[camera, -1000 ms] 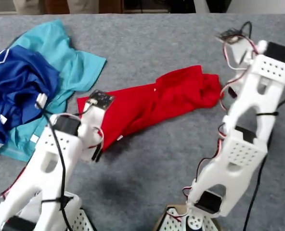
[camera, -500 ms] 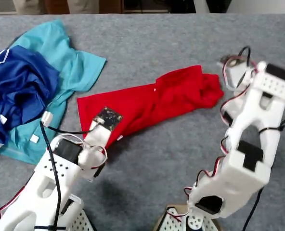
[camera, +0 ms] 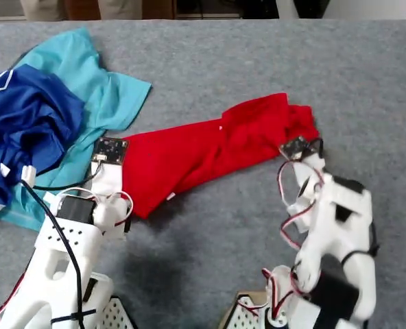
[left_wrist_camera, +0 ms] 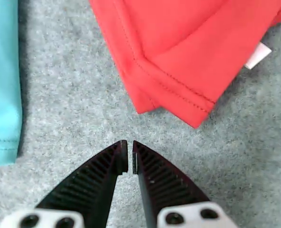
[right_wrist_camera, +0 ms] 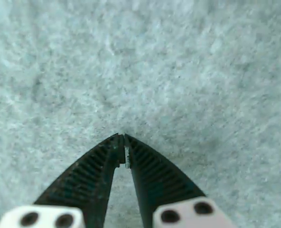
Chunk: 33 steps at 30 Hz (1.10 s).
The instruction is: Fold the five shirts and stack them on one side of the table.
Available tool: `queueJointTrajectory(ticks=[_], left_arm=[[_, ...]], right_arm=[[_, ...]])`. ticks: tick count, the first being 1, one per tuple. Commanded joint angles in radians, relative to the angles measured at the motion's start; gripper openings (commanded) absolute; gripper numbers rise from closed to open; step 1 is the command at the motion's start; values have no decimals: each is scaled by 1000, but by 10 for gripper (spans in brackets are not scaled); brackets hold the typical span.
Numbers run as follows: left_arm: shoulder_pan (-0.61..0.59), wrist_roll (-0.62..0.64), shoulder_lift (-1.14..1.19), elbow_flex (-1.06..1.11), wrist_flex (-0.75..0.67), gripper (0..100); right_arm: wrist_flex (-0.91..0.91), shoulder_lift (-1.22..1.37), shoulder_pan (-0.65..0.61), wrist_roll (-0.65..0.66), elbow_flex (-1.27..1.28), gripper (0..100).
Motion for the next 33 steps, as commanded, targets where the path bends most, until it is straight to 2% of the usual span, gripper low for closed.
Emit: queueJointTrajectory(ticks=[1,5,11,16,20,24,30,33], left_arm=[[-11,9,-18,0,-11,39],[-11,8,-18,5,-9,39],[-29,6,-18,-5,-14,35],[-81,12,-18,-6,-124,35],[-55,14,-19,-57,-127,35],[23,14,-19,-87,-121,39],[255,8,-8,-83,-109,40],[296,8,-7,-69,-112,111]], right_arm=[[-74,-71,-15,-55,48,2],[-120,-76,-15,-135,62,2],[-121,-77,-15,-141,65,2],[-121,-77,-15,-141,67,2],[-121,-77,-15,-141,67,2],[-123,-77,-13,-141,67,2],[-146,-79,-7,-183,71,2],[-187,-79,-5,-199,70,2]])
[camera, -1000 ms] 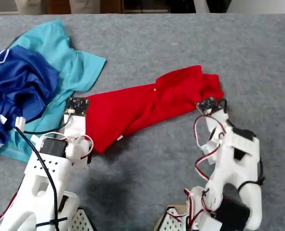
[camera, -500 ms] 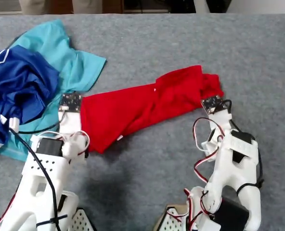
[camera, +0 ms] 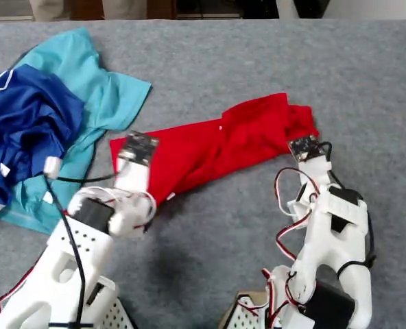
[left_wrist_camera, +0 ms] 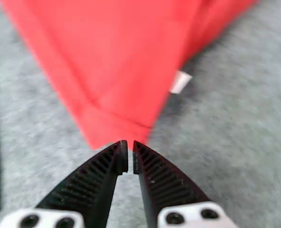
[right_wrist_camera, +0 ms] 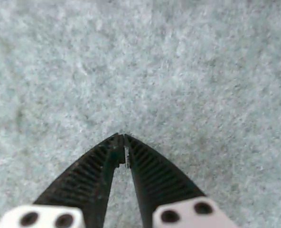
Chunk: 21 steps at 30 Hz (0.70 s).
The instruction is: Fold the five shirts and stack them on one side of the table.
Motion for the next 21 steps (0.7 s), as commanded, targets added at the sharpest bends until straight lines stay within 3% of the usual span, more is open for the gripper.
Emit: queueJointTrajectory(ticks=[1,6,13,21], left_arm=[[40,3,-4,-23,-2,145],[-8,2,-4,17,-6,222],[-31,6,-4,140,-206,184],[-28,3,-4,147,-212,84]], right_arm=[[-69,-28,-8,-25,-1,2],[-87,-27,-12,-32,-1,2],[-87,-27,-10,-32,-1,2],[-87,-27,-8,-32,-1,2]])
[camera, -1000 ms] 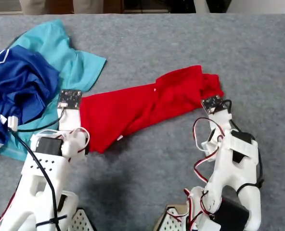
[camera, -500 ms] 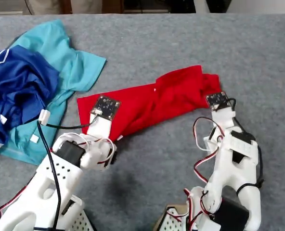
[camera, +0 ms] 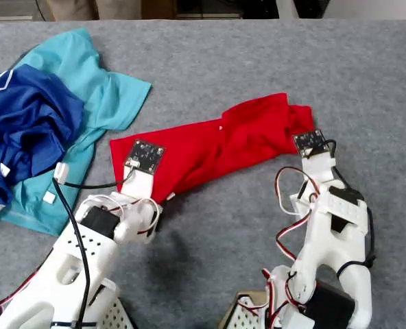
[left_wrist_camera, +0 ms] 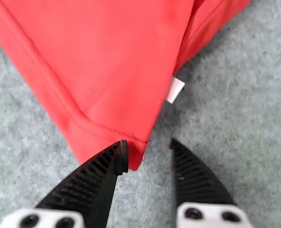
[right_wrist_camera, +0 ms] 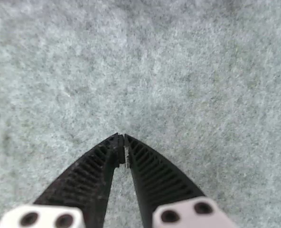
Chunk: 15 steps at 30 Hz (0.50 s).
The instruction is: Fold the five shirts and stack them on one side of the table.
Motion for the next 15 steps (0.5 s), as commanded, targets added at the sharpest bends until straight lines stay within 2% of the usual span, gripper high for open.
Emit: queueJointTrajectory(ticks=[1,11,15], left_arm=[[-5,5,-4,-3,-12,74],[0,8,-4,20,-11,78],[-8,40,-4,35,58,202]], right_arm=[[-18,-27,-8,-11,-1,2],[-18,-27,-8,-11,-1,2],[-18,-27,-8,-11,-1,2]])
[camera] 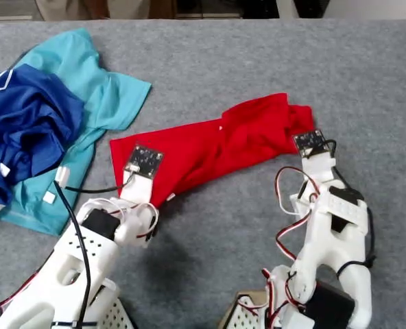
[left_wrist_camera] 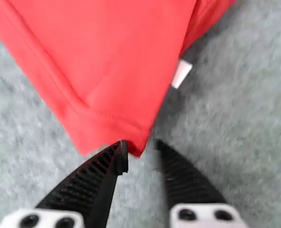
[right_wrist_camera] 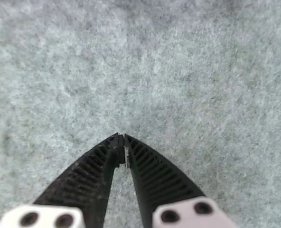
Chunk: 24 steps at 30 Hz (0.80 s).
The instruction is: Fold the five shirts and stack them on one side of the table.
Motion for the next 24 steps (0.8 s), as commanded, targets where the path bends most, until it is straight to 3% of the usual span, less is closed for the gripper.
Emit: queueJointTrajectory(ticks=[1,6,12,16,24], left_arm=[[-8,48,-4,-5,43,225],[-2,61,-5,-18,43,228],[-3,61,-5,12,-64,116],[-8,61,-8,-11,-60,19],[2,61,-15,-63,8,18]], right_arm=[[-18,-27,-8,-11,-1,2],[-18,-27,-8,-11,1,2],[-18,-27,-8,-11,1,2],[-18,-27,-8,-11,1,2],[-18,-27,-8,-11,1,2]])
